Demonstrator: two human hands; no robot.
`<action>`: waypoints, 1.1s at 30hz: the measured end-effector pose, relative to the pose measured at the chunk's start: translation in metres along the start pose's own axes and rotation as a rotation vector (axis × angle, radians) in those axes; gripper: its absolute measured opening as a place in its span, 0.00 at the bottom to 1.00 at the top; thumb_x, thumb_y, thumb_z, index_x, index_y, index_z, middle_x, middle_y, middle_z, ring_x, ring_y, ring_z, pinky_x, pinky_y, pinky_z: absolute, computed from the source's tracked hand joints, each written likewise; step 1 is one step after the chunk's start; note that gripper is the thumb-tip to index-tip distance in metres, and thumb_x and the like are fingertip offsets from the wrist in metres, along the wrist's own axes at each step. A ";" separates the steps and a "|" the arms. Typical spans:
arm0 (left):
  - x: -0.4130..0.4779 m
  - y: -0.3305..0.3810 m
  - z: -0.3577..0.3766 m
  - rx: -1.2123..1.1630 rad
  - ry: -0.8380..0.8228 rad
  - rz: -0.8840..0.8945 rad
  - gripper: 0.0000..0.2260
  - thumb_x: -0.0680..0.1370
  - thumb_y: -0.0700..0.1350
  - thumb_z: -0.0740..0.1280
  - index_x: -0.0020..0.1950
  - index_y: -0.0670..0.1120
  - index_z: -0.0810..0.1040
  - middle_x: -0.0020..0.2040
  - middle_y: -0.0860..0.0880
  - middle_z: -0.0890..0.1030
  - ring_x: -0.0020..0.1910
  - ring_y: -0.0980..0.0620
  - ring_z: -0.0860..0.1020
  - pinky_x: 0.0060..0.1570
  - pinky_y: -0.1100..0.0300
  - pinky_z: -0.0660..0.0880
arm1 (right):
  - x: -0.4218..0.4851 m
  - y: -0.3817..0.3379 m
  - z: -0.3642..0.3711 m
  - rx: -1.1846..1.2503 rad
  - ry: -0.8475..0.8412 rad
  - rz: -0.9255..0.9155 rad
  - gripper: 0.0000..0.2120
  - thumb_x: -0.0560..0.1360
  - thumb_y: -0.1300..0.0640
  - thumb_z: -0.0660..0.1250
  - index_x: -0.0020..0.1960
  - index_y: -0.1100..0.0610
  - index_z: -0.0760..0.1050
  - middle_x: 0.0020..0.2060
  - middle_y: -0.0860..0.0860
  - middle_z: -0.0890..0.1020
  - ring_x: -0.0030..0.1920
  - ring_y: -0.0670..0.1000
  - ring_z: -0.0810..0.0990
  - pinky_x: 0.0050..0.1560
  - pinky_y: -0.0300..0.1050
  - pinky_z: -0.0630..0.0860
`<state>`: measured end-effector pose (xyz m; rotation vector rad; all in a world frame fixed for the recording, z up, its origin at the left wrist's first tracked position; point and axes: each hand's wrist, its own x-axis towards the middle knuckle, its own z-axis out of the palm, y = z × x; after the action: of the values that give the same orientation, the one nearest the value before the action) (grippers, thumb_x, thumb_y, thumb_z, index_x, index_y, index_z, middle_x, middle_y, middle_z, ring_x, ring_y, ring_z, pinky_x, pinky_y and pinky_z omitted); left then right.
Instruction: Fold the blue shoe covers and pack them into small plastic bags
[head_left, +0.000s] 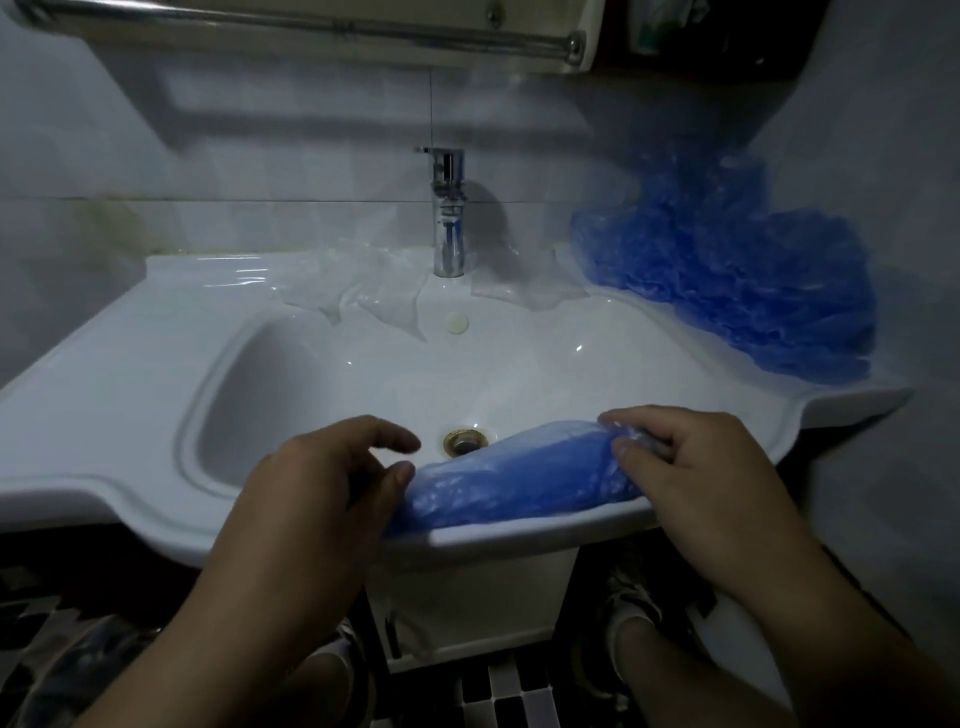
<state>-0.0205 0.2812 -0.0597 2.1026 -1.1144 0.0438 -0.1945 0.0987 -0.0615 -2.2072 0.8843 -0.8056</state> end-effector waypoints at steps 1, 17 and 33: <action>0.003 0.002 0.004 0.011 0.010 -0.034 0.05 0.76 0.48 0.68 0.50 0.59 0.78 0.32 0.59 0.81 0.34 0.60 0.78 0.33 0.68 0.69 | 0.000 -0.001 0.002 -0.059 0.021 0.006 0.13 0.79 0.57 0.64 0.61 0.51 0.80 0.53 0.42 0.83 0.53 0.39 0.78 0.54 0.30 0.71; 0.018 0.012 -0.002 0.410 0.398 0.073 0.10 0.78 0.51 0.66 0.52 0.47 0.82 0.42 0.48 0.83 0.35 0.47 0.77 0.30 0.61 0.63 | 0.001 -0.025 0.012 -0.512 0.028 0.041 0.13 0.76 0.52 0.61 0.55 0.50 0.82 0.47 0.46 0.84 0.44 0.47 0.80 0.50 0.44 0.77; -0.007 0.015 0.052 0.443 -0.189 0.444 0.26 0.78 0.66 0.51 0.62 0.53 0.78 0.60 0.52 0.82 0.53 0.48 0.83 0.49 0.47 0.80 | -0.019 -0.044 0.015 -0.500 -0.232 -0.479 0.24 0.79 0.42 0.53 0.73 0.44 0.65 0.74 0.39 0.64 0.75 0.41 0.56 0.76 0.50 0.50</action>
<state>-0.0515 0.2480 -0.0908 2.2218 -1.8054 0.3355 -0.1786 0.1438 -0.0446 -2.9491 0.4756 -0.5499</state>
